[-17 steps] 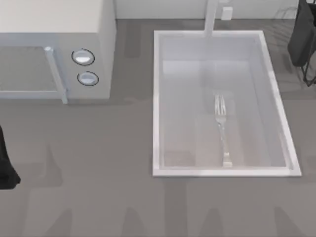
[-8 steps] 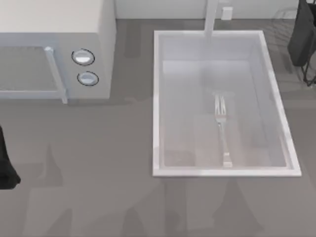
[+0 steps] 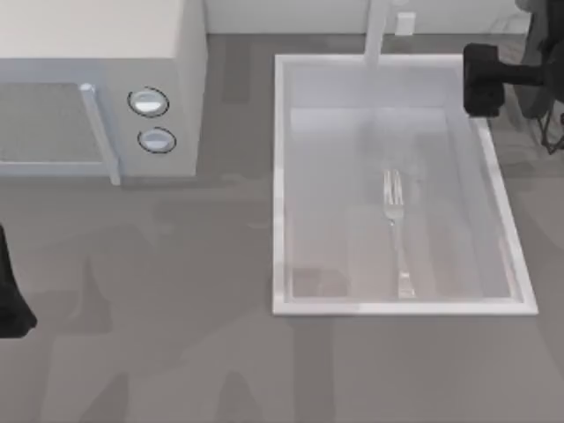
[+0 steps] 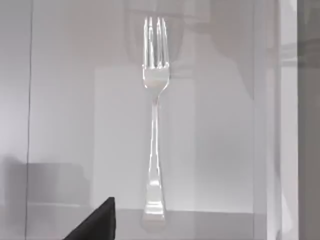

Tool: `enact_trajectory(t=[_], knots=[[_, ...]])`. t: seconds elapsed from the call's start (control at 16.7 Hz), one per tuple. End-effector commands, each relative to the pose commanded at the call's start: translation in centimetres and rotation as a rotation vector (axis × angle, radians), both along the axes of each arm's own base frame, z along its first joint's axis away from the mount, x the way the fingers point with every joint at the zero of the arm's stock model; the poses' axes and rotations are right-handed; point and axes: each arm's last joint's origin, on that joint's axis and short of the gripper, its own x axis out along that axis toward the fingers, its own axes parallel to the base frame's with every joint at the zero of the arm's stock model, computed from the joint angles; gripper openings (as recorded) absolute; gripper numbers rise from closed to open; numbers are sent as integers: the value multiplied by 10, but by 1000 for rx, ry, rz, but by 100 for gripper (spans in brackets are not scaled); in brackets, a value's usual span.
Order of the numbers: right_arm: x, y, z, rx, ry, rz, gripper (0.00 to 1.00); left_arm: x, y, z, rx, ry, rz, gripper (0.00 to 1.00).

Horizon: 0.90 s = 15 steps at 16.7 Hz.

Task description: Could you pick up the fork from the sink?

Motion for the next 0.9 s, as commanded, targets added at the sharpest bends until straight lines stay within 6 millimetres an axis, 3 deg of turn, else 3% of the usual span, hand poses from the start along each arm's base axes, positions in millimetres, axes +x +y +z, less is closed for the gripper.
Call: enact_trajectory(t=[0.24,0.42,0.66,0.9], knots=[[60,42,-48,-51,229,7,100,0,0,0,0,0,0,100],[86,67,-86,-90,353,11,100,0,0,0,0,0,0,100],[101,84,-118,-122,438,14,100,0,0,0,0,0,0,100],[102,85,-121,-125,445,14,100,0,0,0,0,0,0,100]])
